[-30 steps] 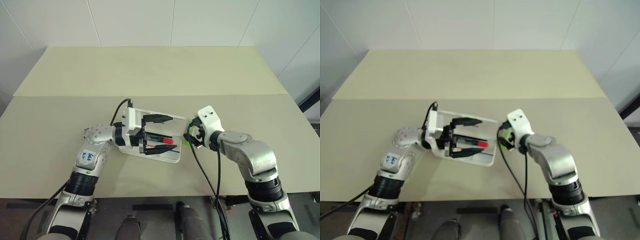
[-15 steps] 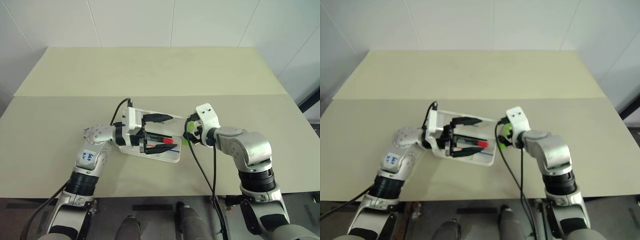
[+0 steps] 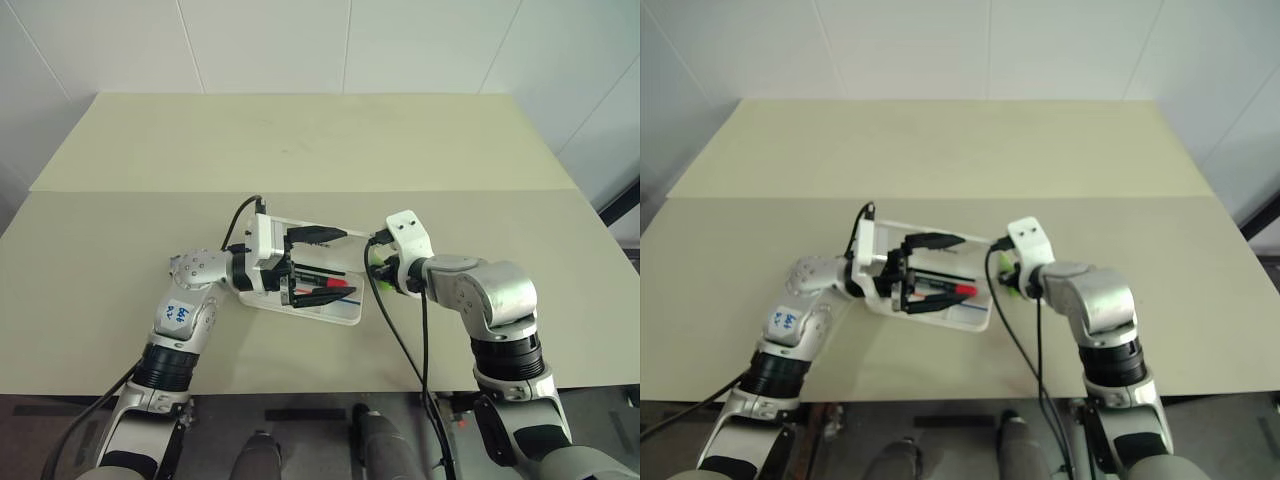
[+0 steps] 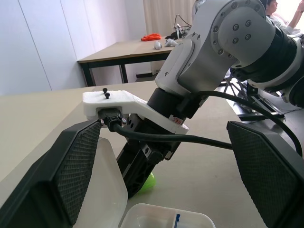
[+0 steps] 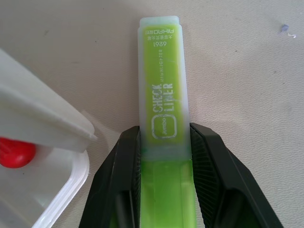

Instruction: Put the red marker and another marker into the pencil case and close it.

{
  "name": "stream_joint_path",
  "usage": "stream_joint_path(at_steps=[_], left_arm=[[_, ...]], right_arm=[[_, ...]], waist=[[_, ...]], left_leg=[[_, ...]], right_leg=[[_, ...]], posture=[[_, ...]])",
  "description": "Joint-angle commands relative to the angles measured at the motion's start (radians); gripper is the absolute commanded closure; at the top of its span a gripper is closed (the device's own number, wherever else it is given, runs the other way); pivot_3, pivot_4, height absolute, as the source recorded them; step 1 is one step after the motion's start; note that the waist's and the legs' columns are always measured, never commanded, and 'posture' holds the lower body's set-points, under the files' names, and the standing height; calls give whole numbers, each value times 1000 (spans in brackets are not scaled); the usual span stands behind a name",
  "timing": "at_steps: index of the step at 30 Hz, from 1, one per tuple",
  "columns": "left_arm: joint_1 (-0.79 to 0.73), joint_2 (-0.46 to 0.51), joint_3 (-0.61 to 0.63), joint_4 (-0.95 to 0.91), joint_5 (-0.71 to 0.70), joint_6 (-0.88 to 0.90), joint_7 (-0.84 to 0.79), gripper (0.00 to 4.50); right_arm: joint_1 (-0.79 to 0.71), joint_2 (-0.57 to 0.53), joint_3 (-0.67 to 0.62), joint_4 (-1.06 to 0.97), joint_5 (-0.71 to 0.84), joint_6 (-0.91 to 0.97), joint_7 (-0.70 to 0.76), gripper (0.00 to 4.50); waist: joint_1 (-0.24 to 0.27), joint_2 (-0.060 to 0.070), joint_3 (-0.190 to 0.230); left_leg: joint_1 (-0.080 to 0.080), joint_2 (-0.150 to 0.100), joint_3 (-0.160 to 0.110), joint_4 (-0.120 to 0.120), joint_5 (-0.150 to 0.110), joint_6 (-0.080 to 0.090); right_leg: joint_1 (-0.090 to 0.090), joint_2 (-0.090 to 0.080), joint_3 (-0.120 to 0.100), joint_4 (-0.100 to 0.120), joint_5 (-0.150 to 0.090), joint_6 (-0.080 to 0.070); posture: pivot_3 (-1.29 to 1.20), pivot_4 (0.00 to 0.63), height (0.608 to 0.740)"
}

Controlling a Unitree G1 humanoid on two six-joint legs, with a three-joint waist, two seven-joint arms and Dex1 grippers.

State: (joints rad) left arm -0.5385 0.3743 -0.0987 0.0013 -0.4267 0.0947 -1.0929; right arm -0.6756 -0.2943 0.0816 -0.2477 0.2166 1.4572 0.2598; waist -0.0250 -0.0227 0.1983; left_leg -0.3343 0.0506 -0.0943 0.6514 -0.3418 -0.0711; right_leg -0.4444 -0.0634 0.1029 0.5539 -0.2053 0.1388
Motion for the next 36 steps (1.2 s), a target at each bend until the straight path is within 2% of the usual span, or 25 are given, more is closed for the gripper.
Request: stream_joint_path(at_steps=[1, 5, 11, 16, 24, 29, 36], left_arm=[[-14, 0, 5, -20, 5, -19, 5, 0], [-17, 1, 5, -15, 3, -20, -3, 0], [-20, 0, 3, -7, 0, -22, -12, 0], [-22, -4, 1, -3, 0, -24, -21, 0], [-17, -2, 3, 0, -3, -26, -38, 0], [-8, 7, 18, 5, -13, -36, -58, 0], [9, 50, 70, 20, -39, -56, -101, 0]], right_arm=[[42, -86, 1, 32, -42, -7, -24, 3410], [76, -203, -11, 27, -69, -128, -19, 3410], [99, -268, -53, 42, -106, -288, -40, 3410], [85, -270, -105, 48, -130, -380, -58, 3410], [22, -237, -207, 36, -113, -504, -66, 3410], [-22, -179, -265, -103, 54, -467, 45, 3410], [-1, -217, -254, -238, 226, -320, 163, 3410]], waist=[[5, 0, 0], [27, 0, 0], [18, 0, 0], [-8, 1, 1], [-10, 1, 1], [-12, 3, 2], [-8, 5, 3]], left_leg=[[0, 0, 0, 0, 0, 0], [-1, -1, 0, 1, 0, 0], [-1, -2, 1, -1, 0, 0], [-1, -2, 1, -3, 0, 0], [-1, -2, 1, -2, 0, 0], [-1, -2, 0, -4, 0, 0], [-1, -2, 0, -4, -1, 1]], right_leg=[[0, 0, 0, 0, 0, 0], [0, -1, 0, -2, 0, 0], [0, -2, 0, -4, 0, 0], [-1, -2, 0, -4, 2, 3], [-1, -2, 0, -3, 1, 3], [-1, -1, 0, -3, 2, 4], [-1, -1, 0, -2, 3, 6]], posture=[[0, 150, 740], [0, 150, 740], [0, 150, 740], [0, 150, 740], [0, 150, 740], [0, 150, 740], [0, 150, 740]])
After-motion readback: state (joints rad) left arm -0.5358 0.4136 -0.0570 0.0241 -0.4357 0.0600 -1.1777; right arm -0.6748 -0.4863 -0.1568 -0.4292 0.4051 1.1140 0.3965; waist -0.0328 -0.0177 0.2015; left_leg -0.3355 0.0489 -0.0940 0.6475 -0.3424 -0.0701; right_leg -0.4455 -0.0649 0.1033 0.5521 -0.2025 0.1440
